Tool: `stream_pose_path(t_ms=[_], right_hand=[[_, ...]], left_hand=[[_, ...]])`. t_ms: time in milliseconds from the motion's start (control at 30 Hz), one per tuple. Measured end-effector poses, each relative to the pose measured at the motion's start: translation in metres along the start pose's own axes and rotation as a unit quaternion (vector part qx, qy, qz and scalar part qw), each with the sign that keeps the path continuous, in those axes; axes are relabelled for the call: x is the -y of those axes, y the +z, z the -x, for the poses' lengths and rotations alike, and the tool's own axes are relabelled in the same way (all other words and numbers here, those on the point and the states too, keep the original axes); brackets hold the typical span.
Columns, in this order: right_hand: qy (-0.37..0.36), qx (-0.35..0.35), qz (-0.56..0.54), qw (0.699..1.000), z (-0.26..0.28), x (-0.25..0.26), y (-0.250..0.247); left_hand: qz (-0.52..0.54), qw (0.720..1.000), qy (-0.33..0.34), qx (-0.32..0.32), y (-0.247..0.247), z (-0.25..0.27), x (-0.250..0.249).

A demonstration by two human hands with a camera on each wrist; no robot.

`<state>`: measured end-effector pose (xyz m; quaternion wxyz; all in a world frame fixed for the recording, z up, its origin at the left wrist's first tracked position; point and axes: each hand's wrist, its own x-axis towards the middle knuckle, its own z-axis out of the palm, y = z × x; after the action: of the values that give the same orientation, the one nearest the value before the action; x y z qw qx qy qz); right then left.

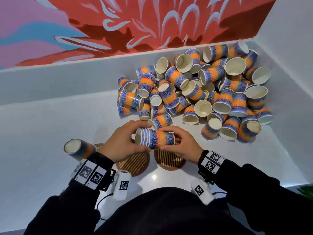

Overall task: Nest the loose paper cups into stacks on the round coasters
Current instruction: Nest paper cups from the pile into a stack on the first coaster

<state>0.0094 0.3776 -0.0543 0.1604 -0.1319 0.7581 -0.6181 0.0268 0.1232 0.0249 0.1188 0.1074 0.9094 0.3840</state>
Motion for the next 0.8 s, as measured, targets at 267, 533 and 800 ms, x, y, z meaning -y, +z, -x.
stream_pose_path(t_ms=[267,533,800], right_hand=[[0.005,0.009,-0.105,0.994,-0.025,0.018,0.021],[-0.080,-0.034,-0.191,0.978,-0.052,0.108,0.060],[-0.171,0.014,-0.038,0.984,-0.076,0.169,0.136]], left_hand=[[0.027,0.997,-0.012,-0.069,-0.024,0.027,0.013],[0.077,0.988,-0.004,-0.132,-0.084,0.065,0.017],[0.086,0.989,-0.026,-0.116,-0.136,0.100,0.065]])
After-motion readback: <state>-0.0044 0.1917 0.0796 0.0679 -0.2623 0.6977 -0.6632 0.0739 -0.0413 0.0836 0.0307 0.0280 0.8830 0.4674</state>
